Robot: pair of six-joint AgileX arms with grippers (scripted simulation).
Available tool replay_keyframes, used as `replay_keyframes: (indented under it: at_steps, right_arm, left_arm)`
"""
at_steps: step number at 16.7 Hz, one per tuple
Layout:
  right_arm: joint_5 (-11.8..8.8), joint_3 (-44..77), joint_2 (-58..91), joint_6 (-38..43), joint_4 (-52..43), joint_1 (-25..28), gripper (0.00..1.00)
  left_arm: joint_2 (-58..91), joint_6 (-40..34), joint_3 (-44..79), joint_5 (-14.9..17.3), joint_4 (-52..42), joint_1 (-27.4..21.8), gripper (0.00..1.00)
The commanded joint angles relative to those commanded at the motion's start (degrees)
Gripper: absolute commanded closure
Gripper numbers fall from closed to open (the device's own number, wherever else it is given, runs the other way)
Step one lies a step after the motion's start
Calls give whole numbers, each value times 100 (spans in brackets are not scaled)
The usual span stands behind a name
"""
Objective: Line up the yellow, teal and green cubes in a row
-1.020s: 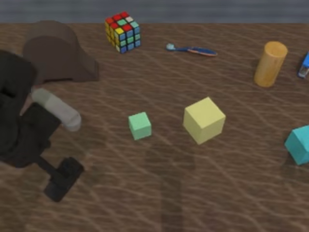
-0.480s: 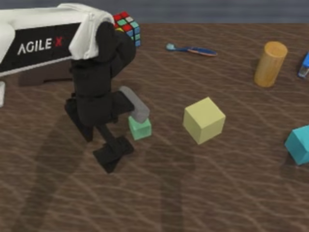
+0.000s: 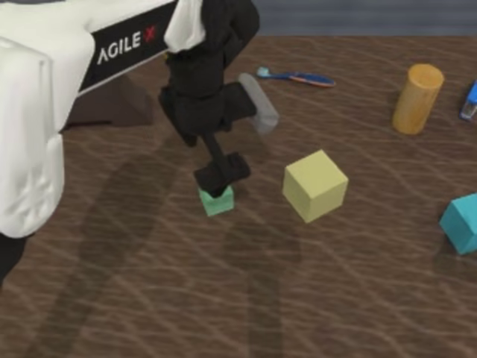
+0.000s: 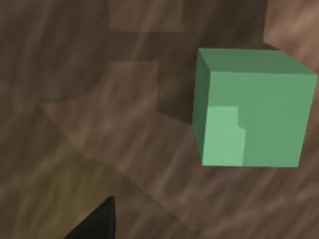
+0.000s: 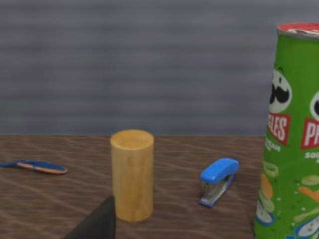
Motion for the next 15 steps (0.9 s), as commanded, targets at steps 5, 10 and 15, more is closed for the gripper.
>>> replay_keyframes:
  at_steps: [5, 10, 15]
  right_arm:
    - [0, 0, 0, 0, 0, 0, 0]
    - [0, 0, 0, 0, 0, 0, 0]
    - [0, 0, 0, 0, 0, 0, 0]
  left_arm:
    - [40, 25, 115, -26, 36, -7, 0]
    - [147, 37, -218, -26, 454, 6, 0]
    - [509, 36, -938, -21, 1592, 3, 0]
